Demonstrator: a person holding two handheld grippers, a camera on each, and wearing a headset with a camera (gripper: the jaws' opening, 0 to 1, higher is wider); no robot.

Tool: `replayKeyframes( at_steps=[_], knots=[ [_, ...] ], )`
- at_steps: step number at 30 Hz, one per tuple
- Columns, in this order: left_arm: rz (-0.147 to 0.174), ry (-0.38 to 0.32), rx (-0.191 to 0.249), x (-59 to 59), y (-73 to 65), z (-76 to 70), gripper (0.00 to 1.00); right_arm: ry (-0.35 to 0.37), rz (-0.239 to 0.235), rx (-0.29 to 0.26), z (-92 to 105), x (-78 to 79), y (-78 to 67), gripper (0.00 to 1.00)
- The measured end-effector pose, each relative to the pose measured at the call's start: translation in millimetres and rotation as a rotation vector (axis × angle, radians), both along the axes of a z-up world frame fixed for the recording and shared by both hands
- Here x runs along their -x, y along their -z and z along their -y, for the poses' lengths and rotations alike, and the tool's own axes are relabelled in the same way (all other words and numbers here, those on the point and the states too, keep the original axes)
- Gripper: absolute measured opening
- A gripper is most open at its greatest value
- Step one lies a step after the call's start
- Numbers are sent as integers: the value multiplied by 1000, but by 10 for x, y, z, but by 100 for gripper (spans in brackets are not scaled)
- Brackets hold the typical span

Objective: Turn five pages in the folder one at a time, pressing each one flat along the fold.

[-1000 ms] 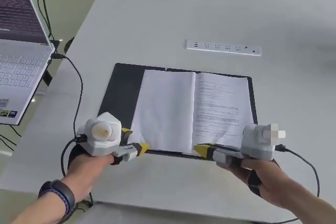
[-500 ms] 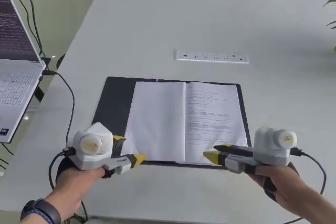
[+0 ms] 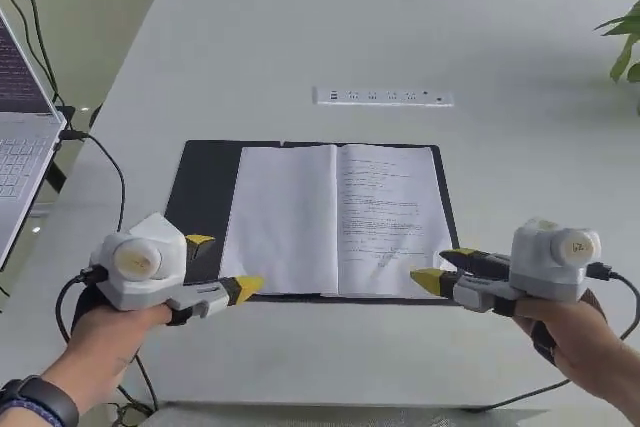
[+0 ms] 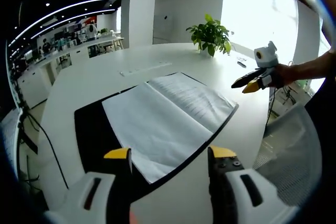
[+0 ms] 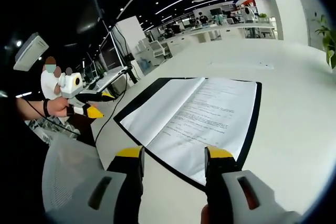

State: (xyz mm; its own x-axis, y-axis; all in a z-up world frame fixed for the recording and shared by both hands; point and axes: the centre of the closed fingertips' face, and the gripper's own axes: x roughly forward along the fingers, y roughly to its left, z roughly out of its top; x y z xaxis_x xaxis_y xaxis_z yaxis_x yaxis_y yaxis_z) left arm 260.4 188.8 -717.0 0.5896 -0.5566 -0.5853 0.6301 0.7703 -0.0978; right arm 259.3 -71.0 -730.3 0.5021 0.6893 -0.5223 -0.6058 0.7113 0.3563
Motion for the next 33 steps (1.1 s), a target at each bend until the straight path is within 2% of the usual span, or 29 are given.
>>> replayKeyframes(
  at_steps=[3, 11, 16, 21, 33],
  knots=[
    [7, -8, -5, 37, -47, -56, 61, 13, 13, 27, 101, 39, -10, 48],
    [24, -48, 11, 126, -161, -155, 66, 20, 63, 98, 292, 157, -148, 53],
    [28, -75, 25, 210, -234, -139, 69, 46, 79, 95, 378, 188, -218, 55],
    [24, -84, 31, 262, -253, -98, 70, 58, 81, 96, 405, 229, -222, 57],
    [25, -85, 32, 247, -284, -52, 71, 69, 74, 95, 448, 290, -194, 58]
  ],
)
